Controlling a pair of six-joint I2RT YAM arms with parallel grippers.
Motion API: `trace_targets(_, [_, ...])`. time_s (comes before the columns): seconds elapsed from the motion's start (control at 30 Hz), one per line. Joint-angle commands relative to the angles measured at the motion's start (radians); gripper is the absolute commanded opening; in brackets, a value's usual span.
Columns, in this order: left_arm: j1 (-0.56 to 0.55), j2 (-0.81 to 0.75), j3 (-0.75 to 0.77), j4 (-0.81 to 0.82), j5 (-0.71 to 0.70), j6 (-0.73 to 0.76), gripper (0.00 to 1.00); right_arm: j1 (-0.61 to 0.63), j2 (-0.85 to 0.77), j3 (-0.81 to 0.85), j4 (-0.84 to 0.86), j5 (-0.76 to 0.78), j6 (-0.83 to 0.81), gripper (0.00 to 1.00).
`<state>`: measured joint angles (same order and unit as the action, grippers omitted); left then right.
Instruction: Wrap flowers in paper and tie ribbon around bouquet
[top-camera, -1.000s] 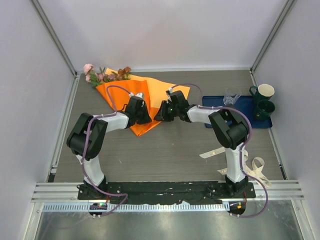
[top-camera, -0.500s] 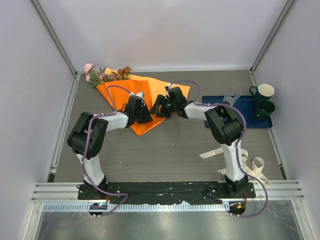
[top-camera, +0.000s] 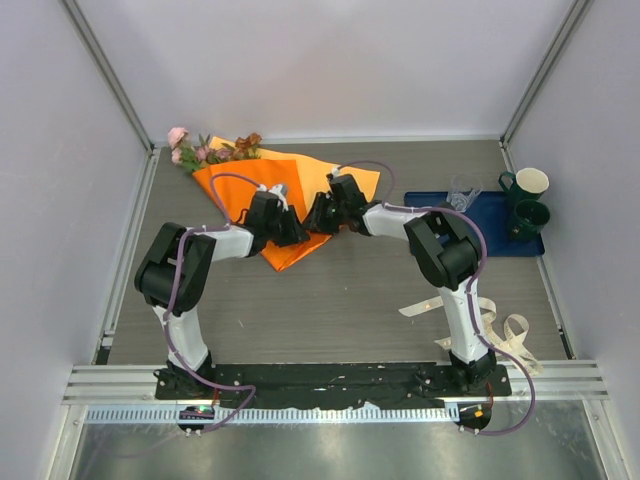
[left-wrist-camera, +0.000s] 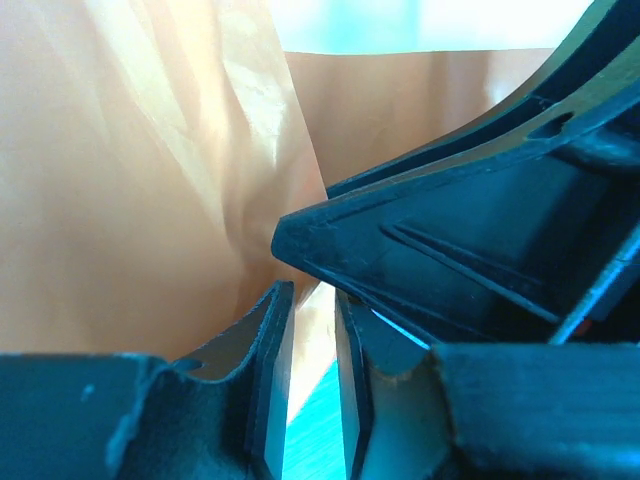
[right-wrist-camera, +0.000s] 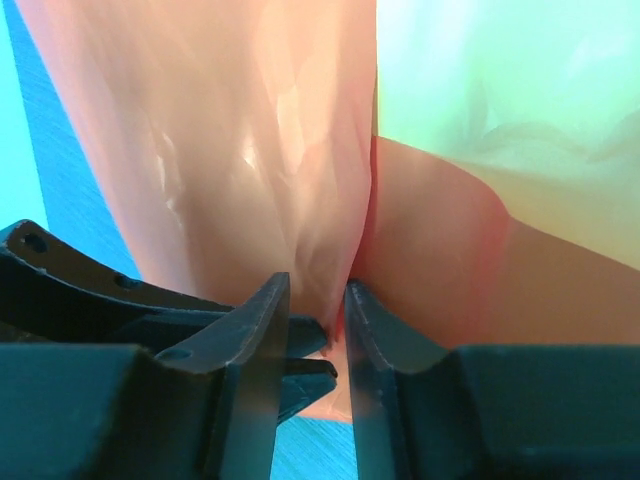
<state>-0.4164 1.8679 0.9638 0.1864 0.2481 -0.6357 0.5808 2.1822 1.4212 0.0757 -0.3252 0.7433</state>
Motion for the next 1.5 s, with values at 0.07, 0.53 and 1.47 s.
trace_targets(0.07, [0.007, 0.017, -0.053, -0.016, 0.036, 0.002, 0.29, 0.019, 0.022, -0.008, -0.034, 0.067, -0.025, 0.09])
trace_targets(0.53, [0.164, -0.293, -0.26, 0.139, 0.092, -0.251, 0.13, 0.016, 0.037, 0.008, -0.033, 0.054, -0.076, 0.0])
trace_targets(1.47, [0.28, -0.082, -0.409, 0.381, 0.128, -0.346, 0.01, 0.123, -0.073, 0.121, -0.127, -0.02, -0.182, 0.17])
